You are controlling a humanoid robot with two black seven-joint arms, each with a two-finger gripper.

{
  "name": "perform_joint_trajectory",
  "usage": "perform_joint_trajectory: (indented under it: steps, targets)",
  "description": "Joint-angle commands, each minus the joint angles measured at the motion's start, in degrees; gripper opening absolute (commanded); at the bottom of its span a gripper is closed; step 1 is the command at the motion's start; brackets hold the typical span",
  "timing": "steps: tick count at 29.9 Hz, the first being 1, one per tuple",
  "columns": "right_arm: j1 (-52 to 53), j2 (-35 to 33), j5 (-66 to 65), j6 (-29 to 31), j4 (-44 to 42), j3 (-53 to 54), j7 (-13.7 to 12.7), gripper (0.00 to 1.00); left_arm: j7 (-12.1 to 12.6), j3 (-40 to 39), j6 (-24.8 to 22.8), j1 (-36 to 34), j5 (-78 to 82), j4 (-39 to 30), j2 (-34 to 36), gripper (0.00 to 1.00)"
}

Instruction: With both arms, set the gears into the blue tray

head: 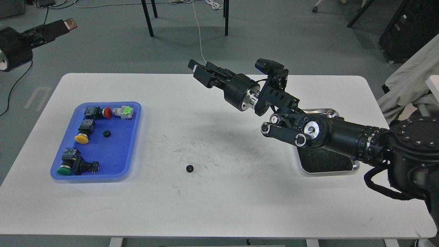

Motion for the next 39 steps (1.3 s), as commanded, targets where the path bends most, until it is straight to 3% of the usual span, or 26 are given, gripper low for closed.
perform_joint_trajectory:
  steps: [1, 5, 12, 19, 23, 29, 39]
  targets:
    - [-0.6, -2.9, 2.3, 0.7, 0.5, 4.9, -0.3, 0.75, 0.0, -0.5, -0.7, -0.3, 0.2, 0.2, 0.4, 0.98]
    - [-2.1, -6.9, 12.5, 2.5, 1.3, 7.9, -1.0, 0.85, 0.0, -0.6, -1.0, -0.2, 1.8, -0.4, 0.1, 0.98]
    - [-2.6, -15.7, 21.3, 5.2, 6.1, 10.0, -1.1, 0.9, 0.0, -0.5, 0.7, 0.8, 6.9, -1.1, -2.8, 0.98]
    - [-2.4, -23.1, 34.9, 13.1, 8.8, 10.7, -3.1, 0.94, 0.0, -0.1, 3.9, 0.9, 19.6, -7.8, -4.6, 0.98]
    - [-2.6, -27.1, 36.5, 15.6, 8.8, 10.8, -3.2, 0.94, 0.0, 0.6, 5.4, 0.9, 20.9, -12.5, -5.5, 0.98]
    - [-4.1, -29.5, 36.4, 16.5, 8.7, 10.8, -3.2, 0.94, 0.0, 3.5, 6.3, 0.7, 29.3, -13.7, -9.0, 0.97]
    - [-5.1, -31.9, 36.3, 17.6, 8.5, 10.2, -3.2, 0.94, 0.0, 5.3, 8.6, -1.0, 38.0, -10.3, -11.5, 0.93]
